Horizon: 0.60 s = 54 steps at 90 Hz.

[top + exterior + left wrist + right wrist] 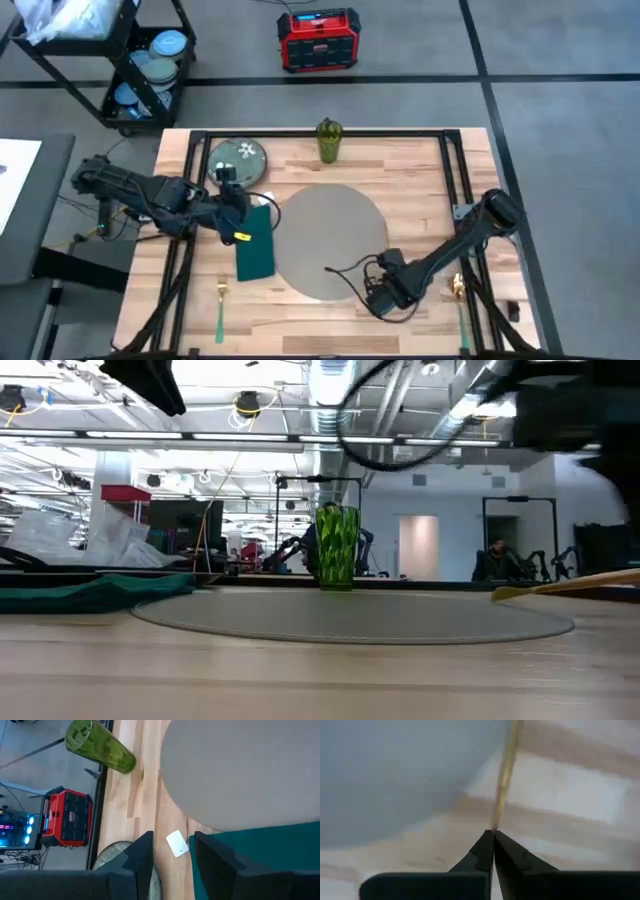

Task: Set table place
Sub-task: Put the gold knife on the gray table mat

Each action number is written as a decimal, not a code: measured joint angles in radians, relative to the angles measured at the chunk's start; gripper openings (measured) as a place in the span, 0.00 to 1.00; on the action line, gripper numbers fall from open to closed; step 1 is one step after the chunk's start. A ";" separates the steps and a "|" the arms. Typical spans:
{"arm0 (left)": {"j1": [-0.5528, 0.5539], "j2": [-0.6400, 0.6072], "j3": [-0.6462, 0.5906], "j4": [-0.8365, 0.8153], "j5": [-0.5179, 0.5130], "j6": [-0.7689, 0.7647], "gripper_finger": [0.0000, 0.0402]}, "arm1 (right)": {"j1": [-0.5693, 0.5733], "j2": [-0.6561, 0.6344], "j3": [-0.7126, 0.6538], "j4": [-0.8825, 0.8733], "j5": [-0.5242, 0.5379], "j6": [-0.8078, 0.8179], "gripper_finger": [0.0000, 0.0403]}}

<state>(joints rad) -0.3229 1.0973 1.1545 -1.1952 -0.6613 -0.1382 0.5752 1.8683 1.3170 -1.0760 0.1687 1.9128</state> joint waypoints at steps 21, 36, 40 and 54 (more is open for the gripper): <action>-0.002 -0.068 -0.093 -0.009 0.019 -0.109 0.31 | -0.105 0.001 0.002 0.081 0.035 -0.182 0.00; -0.004 -0.210 -0.215 0.012 0.084 -0.242 0.31 | -0.118 0.002 0.002 0.029 0.096 -0.178 0.00; -0.006 -0.254 -0.242 0.013 0.084 -0.269 0.31 | -0.110 0.002 0.002 -0.017 0.073 -0.168 0.00; -0.009 -0.391 -0.304 0.038 0.109 -0.323 0.31 | -0.041 0.002 -0.002 -0.068 -0.058 -0.125 0.05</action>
<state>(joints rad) -0.3317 0.7059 0.8505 -1.1570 -0.5520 -0.4609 0.5341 1.8702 1.3146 -1.1439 0.1112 1.7880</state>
